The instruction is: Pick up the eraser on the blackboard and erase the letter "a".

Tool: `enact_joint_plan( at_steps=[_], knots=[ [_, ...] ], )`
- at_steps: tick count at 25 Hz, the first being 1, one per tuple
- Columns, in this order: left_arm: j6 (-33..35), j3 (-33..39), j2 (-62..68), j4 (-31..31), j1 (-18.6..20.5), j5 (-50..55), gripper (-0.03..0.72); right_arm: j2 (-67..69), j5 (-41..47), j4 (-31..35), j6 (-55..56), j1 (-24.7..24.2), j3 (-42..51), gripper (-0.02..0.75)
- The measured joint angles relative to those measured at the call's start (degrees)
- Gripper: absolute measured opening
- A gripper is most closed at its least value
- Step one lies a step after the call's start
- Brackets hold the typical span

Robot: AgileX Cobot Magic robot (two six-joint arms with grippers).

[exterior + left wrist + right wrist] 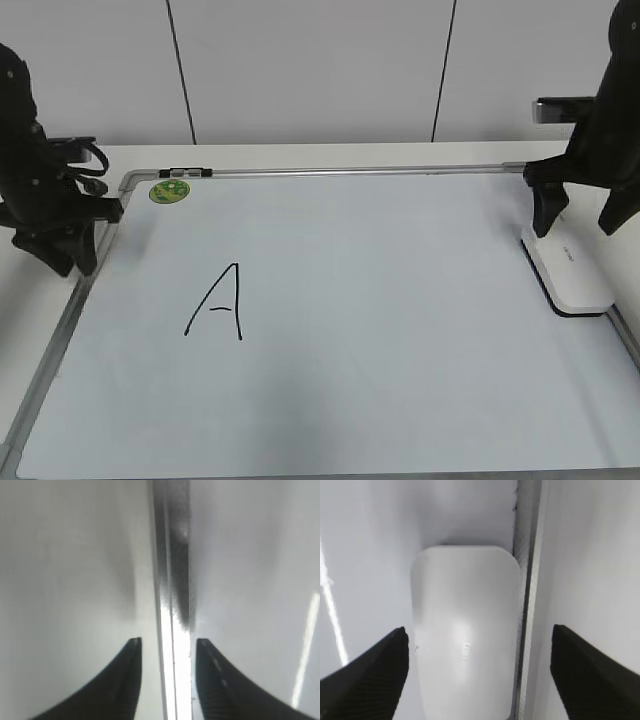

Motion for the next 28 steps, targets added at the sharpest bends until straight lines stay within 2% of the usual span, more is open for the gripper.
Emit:
enact_joint_plan(
  at_steps=[5, 7, 8, 11, 15, 19, 24, 28],
  knots=[
    [-0.53, -2.5, -2.84, 4.24, 0.0, 3.73, 0.55, -3.87, 0.0, -0.38, 0.36, 0.0, 0.0, 0.662],
    [-0.96, -2.73, -4.72, 5.66, 0.0, 5.25, 0.63, -5.25, 0.0, -0.38, 0.74, 0.0, 0.0, 0.662],
    [-1.06, -2.73, -5.8, 5.97, 0.0, 6.29, 0.645, -6.08, 0.0, -0.38, 1.32, 0.0, 0.0, 0.661],
    [-1.19, -2.73, -8.46, 6.35, 0.0, 9.14, 0.629, -8.36, 0.1, -0.38, 2.11, 0.0, 0.0, 0.644],
    [-1.19, -2.73, -11.36, 7.11, 0.0, 9.99, 0.548, -12.21, 0.19, -0.13, 4.14, 0.0, 0.0, 0.587],
    [-1.23, -0.99, -15.98, 7.11, -0.26, 10.22, 0.486, -16.21, 0.31, 3.83, 4.67, 0.0, 0.54, 0.547],
    [-2.42, 8.03, -26.78, 8.08, -1.75, 10.54, 0.465, -21.25, 0.44, 5.06, 4.71, 0.12, 5.37, 0.54],
    [-3.68, 16.97, -37.56, 8.26, -1.85, 10.79, 0.463, -27.57, 0.54, 7.84, 4.43, 0.12, 13.55, 0.538]
  ],
)
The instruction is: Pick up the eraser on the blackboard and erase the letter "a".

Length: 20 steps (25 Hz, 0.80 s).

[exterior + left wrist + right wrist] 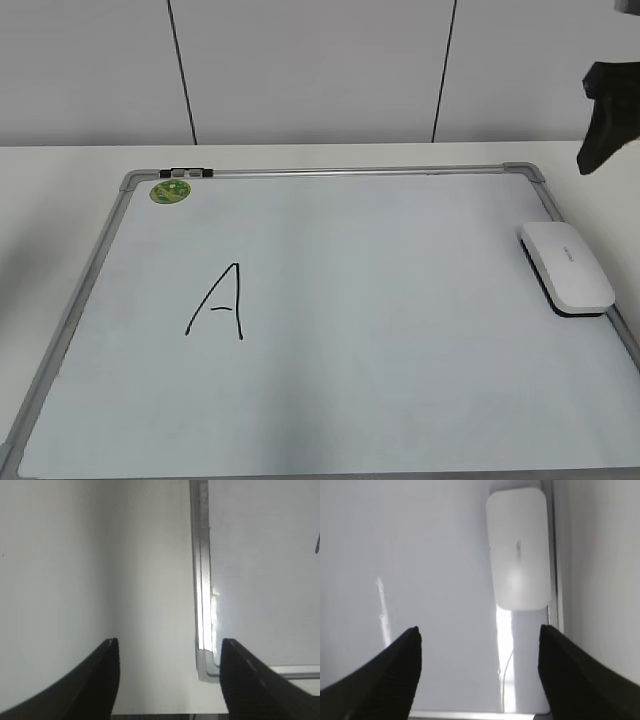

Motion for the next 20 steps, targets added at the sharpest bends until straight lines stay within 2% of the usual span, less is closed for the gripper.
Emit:
enact_joint_plan(
  at_steps=[4, 7, 8, 9, 13, 20],
  knots=[
    [-0.24, 7.54, -11.08, 0.15, 0.0, -0.4, 0.463, -7.81, 0.0, 1.94, -1.18, 0.0, 8.54, 0.536],
    [-0.26, 12.55, -20.27, 0.61, 0.0, -0.51, 0.462, -19.4, -1.2, 3.07, -1.18, 0.0, 17.29, 0.536],
    [-0.26, 14.3, -22.97, 1.05, 0.0, -0.51, 0.462, -19.4, -1.2, 3.07, -1.18, 0.0, 17.29, 0.536],
    [-0.26, 16.03, -26.31, 1.31, 0.0, -0.51, 0.462, -25.46, -2.43, 3.59, -1.58, 0.0, 22.06, 0.536],
    [-0.26, 22.19, -39.52, 1.56, -0.69, -0.06, 0.462, -39.13, -3.07, 3.95, -1.84, 0.0, 30.59, 0.536],
    [-0.26, 28.56, -59.38, 1.56, -2.31, 1.91, 0.462, -56.48, -0.74, 7.12, -1.94, 0.0, 44.51, 0.536]
  ],
)
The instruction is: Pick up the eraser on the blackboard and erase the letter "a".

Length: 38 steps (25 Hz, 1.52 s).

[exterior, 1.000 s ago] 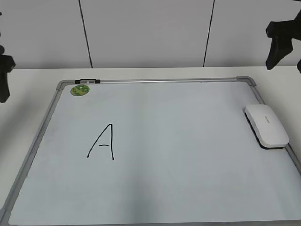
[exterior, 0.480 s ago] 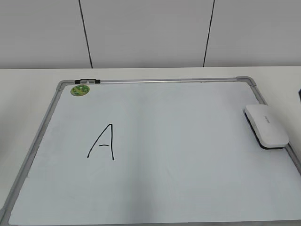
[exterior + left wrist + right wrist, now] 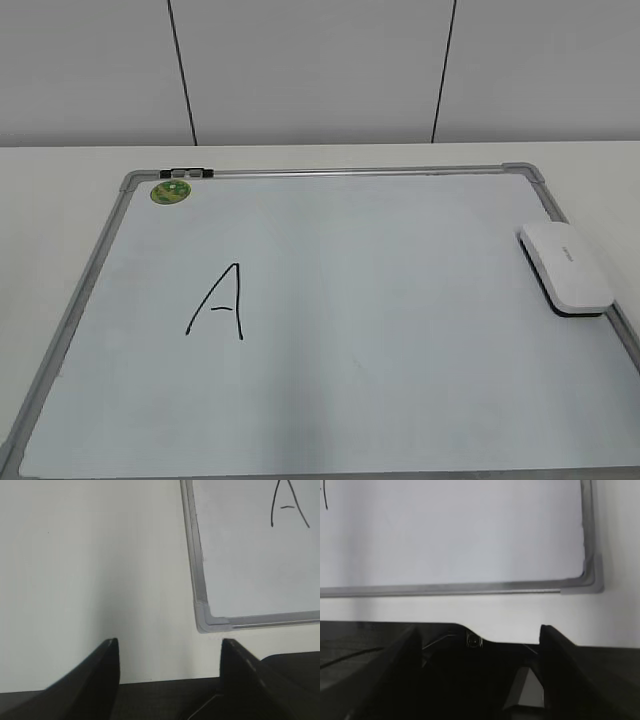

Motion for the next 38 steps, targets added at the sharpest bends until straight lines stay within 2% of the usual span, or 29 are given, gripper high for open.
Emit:
enact_joint_plan(
  at_steps=[7, 13, 18, 26, 30, 38],
  knots=[
    [0.0, 6.99, -12.74, 0.05, 0.0, 0.32, 0.462, -11.1, 1.81, 0.61, -0.43, 0.91, 11.98, 0.536],
    [0.0, 10.74, -15.19, 0.05, -0.57, -0.49, 0.461, -24.4, 2.05, 0.01, -3.41, 1.24, 12.74, 0.536],
    [0.0, 10.83, -15.32, 0.77, -2.32, -1.93, 0.461, -36.69, 2.74, -4.79, -1.48, 1.24, 12.74, 0.536],
    [0.0, 11.08, -15.41, 1.71, -3.2, -3.36, 0.461, -38.48, 3.24, -10.54, 4.27, 1.24, 12.29, 0.536],
    [0.0, 11.21, -15.41, 1.84, -3.27, -3.49, 0.461, -38.57, 1.87, -16.26, 4.27, 1.24, 12.19, 0.536],
    [0.0, 13.13, -15.41, 1.89, -3.27, -7.7, 0.461, -38.57, -3.15, -16.63, 4.07, 1.24, 13.89, 0.536]
  ],
)
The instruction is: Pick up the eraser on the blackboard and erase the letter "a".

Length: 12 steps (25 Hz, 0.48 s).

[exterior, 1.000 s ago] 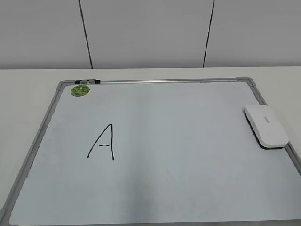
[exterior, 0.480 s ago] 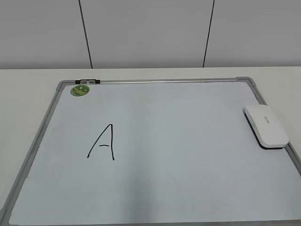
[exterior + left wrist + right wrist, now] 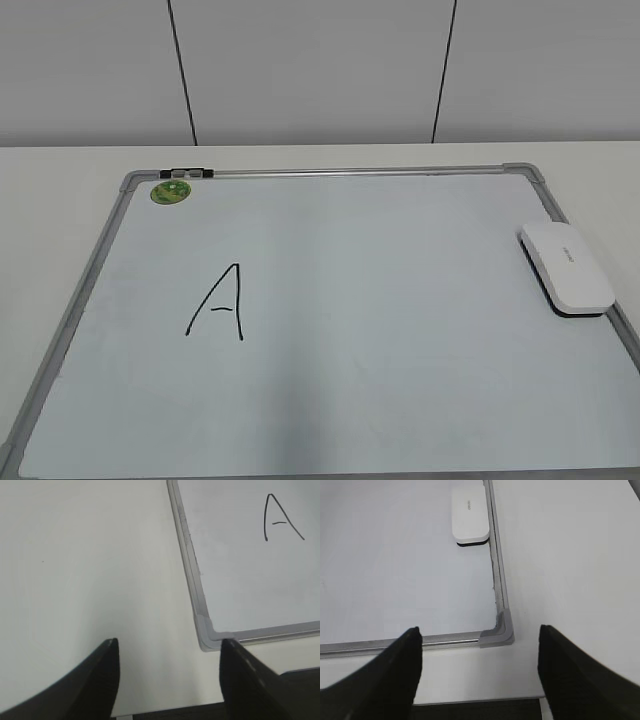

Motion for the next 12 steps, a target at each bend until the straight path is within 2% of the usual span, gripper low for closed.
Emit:
enact_joint_plan(
  at_steps=[12],
  knots=[
    [0.0, 0.15, 0.0, 0.0, 0.0, -0.58, 0.461, 0.0, -0.34, 0.09, -0.1, 0.0, 0.0, 0.536]
  ],
)
